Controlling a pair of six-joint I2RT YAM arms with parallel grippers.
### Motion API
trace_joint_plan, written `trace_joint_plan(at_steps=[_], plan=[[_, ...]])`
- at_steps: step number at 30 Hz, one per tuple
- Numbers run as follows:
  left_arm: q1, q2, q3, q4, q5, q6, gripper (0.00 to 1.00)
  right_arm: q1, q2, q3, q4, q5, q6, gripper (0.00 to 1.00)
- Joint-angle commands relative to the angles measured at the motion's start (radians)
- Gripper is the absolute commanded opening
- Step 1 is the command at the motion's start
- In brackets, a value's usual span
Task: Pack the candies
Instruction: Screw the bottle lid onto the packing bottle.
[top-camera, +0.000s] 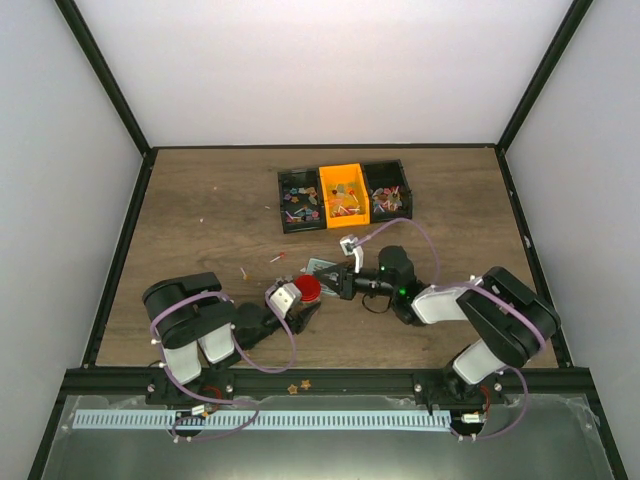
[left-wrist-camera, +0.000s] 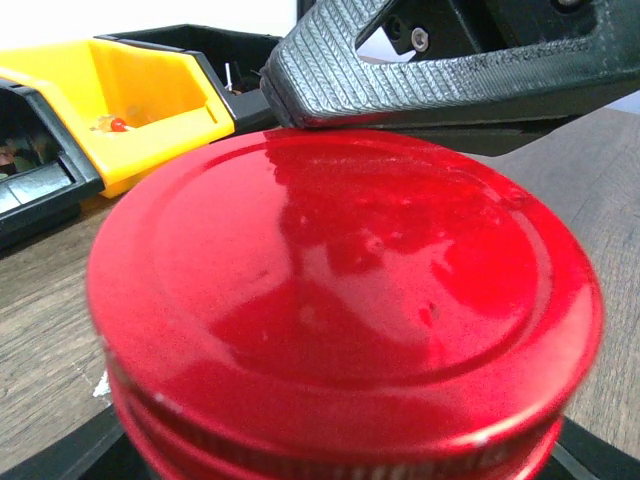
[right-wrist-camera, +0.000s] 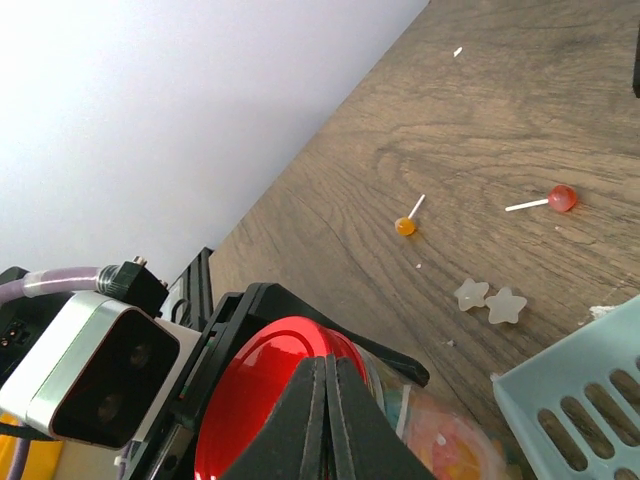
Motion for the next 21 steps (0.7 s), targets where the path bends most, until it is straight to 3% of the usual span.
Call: trace_joint_plan(at_steps=[1,21], plan=[[0.018,0.108,-0.13,0.219,-0.047,-0.106,0.66,0.114,-0.018,-0.057,-0.082,-0.122,0.012,0.01],[0.017,0.098,-0.137,0.218,-0.013,-0.11,0.67,0.21,-0.159,-0.209,-0.028,0.029,0.07,0.01]])
